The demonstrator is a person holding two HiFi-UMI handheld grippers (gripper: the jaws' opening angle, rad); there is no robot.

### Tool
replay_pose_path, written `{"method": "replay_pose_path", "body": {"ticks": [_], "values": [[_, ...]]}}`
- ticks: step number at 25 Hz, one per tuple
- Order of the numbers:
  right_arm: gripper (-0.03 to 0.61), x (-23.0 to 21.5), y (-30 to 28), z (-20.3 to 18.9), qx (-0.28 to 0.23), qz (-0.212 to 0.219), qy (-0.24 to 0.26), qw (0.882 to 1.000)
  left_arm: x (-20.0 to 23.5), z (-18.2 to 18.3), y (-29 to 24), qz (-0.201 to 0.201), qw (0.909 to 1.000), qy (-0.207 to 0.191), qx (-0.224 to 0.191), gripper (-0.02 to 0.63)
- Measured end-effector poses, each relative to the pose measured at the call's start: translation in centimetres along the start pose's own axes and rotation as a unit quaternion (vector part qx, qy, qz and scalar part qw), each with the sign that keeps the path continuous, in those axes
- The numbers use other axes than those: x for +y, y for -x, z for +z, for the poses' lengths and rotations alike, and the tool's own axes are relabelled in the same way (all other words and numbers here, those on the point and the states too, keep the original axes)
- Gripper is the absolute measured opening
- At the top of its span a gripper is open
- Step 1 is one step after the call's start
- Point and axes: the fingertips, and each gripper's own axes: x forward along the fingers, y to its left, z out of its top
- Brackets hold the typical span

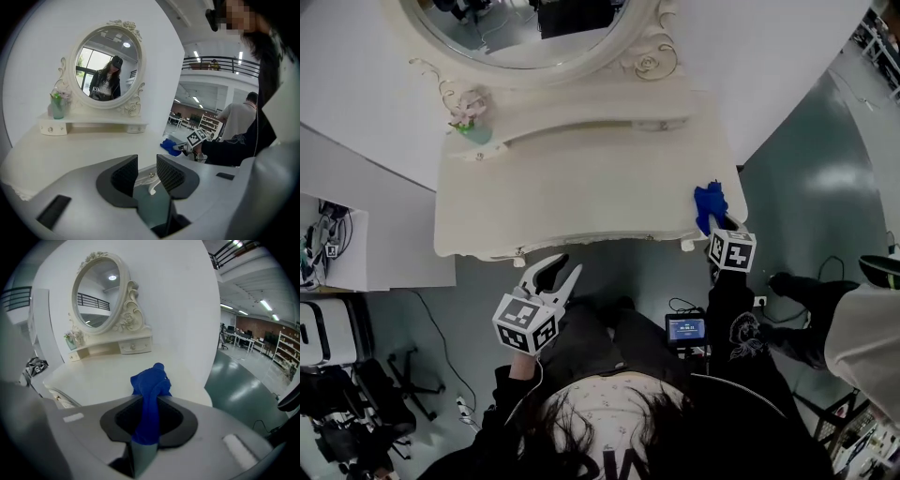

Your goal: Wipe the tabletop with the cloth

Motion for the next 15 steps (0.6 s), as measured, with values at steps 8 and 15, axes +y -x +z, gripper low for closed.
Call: {"method": "replay_pose_path", "body": {"ticks": [8,15], "values": [[0.086,10.6,4.6,2.2,-0.043,0.111,-0.001,0.993,0.9,-1.0,1.9,0.004,0.9999,-0.006,0.015,0.124],[0.086,18.4,10.5,1.8,-0.077,0.149,-0.017,0.986,0.9,-1.1,3.3,-0.035,0.9988,-0.030,0.013,0.123]]}}
